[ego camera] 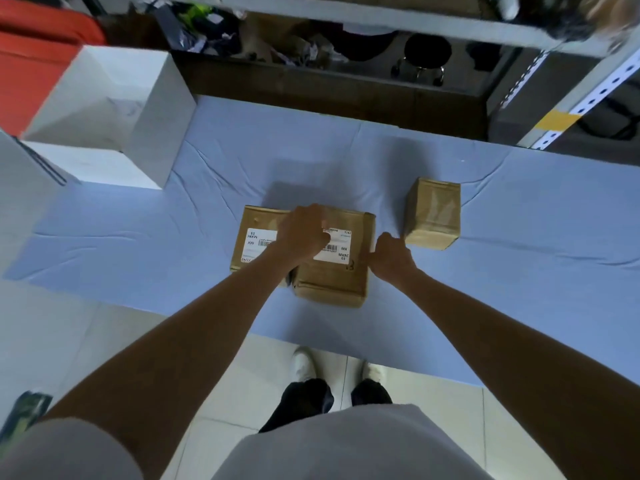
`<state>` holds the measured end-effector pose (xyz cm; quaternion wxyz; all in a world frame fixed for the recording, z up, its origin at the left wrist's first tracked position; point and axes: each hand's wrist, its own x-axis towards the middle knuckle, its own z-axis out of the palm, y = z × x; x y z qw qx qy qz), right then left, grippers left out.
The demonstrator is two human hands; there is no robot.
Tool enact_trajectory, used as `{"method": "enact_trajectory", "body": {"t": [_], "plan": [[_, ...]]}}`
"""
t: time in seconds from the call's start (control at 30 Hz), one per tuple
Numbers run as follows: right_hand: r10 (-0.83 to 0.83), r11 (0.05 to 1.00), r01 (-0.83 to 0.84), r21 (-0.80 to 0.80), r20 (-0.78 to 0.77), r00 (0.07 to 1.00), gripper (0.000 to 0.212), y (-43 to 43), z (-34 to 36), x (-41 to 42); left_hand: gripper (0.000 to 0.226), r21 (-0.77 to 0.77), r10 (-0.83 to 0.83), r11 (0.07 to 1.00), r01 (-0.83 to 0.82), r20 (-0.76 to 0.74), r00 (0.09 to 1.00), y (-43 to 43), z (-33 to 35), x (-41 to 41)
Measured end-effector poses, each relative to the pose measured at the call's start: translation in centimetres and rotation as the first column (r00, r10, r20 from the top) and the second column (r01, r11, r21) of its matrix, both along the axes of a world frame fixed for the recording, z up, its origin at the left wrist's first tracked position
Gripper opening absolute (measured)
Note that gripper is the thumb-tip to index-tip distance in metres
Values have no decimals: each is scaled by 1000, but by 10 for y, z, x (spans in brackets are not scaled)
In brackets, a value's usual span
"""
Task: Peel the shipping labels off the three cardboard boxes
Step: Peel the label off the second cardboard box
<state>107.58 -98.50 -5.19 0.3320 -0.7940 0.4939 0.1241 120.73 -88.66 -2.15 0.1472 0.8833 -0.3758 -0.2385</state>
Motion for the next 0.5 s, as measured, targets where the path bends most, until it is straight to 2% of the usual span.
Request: {"method": "enact_trajectory", "body": {"t": [0.13,0.3,0.37,0.5], "plan": [[-32,995,26,99,62,998,32,-4,-11,-4,23,-7,25,1000,-25,-11,1000,0,-4,-5],[-161,948,121,295,118,980,26,-9,-17,-4,21,-37,81,996,-84,-82,993,0,-9,-11],[-197,925,142,353,128,972,30,-12,-18,-4,20,-36,83,996,-87,-96,992,0,-10,-14],[-174,933,119,340,135,975,39,-11,-20,-3,18,-42,91,995,-95,-90,992,4,-12,-15]]}}
